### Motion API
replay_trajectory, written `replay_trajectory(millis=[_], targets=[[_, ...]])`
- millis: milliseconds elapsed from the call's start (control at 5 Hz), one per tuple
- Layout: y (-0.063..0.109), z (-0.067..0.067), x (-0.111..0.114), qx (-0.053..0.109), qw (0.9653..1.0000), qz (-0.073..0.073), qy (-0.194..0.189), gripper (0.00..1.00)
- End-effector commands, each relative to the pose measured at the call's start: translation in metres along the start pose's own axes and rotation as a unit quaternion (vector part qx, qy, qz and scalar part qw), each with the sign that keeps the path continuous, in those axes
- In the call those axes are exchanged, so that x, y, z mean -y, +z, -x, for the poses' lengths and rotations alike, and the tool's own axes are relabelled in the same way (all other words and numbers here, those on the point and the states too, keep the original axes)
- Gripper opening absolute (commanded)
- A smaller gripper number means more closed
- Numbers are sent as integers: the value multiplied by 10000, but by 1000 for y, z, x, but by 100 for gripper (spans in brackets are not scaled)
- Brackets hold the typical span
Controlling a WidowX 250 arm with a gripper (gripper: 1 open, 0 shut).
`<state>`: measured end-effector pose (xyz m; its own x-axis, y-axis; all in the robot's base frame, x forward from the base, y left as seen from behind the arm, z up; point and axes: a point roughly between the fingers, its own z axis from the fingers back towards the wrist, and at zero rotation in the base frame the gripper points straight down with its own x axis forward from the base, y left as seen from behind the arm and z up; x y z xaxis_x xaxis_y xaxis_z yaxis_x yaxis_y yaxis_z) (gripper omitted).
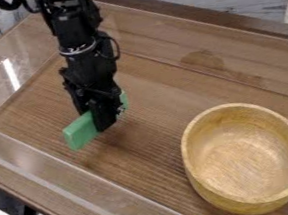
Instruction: Put the green block in the brown bowl
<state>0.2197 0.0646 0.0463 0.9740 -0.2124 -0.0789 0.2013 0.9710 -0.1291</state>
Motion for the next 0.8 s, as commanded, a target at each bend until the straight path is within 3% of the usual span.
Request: replay_trajectory(millis=[0, 200, 600], targets=[[12, -12, -9, 293, 9995, -128, 33, 0], [11, -13, -11, 297, 9995, -102, 54, 0], [60, -10, 13, 193, 9988, -15, 446, 0]])
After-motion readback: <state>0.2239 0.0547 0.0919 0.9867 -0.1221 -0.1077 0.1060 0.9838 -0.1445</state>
